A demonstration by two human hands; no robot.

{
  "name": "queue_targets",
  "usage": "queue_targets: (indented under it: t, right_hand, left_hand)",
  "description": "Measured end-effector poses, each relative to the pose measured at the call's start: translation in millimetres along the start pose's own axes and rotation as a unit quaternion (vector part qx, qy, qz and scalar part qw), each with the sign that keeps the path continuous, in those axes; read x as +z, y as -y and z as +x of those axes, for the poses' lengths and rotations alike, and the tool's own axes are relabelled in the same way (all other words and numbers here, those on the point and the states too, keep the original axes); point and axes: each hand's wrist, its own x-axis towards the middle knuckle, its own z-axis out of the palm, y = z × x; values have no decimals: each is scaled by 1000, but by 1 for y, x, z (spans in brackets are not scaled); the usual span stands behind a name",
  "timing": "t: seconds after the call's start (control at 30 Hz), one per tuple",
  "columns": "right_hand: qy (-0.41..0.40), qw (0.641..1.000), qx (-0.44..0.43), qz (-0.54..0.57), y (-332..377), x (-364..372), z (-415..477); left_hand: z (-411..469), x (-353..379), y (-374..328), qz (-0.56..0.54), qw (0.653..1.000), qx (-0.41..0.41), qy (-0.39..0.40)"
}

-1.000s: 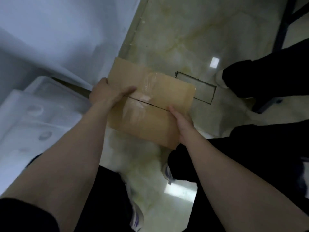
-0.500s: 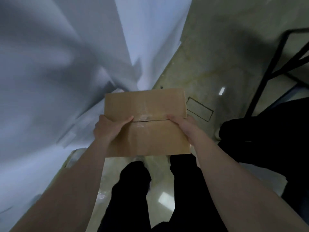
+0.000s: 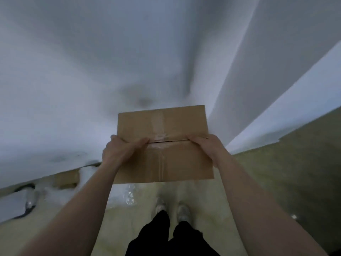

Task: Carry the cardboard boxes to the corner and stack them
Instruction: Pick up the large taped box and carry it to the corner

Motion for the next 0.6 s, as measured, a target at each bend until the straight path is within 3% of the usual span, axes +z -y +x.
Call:
queue_targets:
  t: [0.27,0.6]
  right_hand:
    - [169,977,-62,-116,108,149,-44]
    - [329,891,-152,-274,137,448,-179]
  left_hand:
    - [-47,-142,125,-56,981,-91,-159]
    - [-131,-277,396,-181,908,-252,-282]
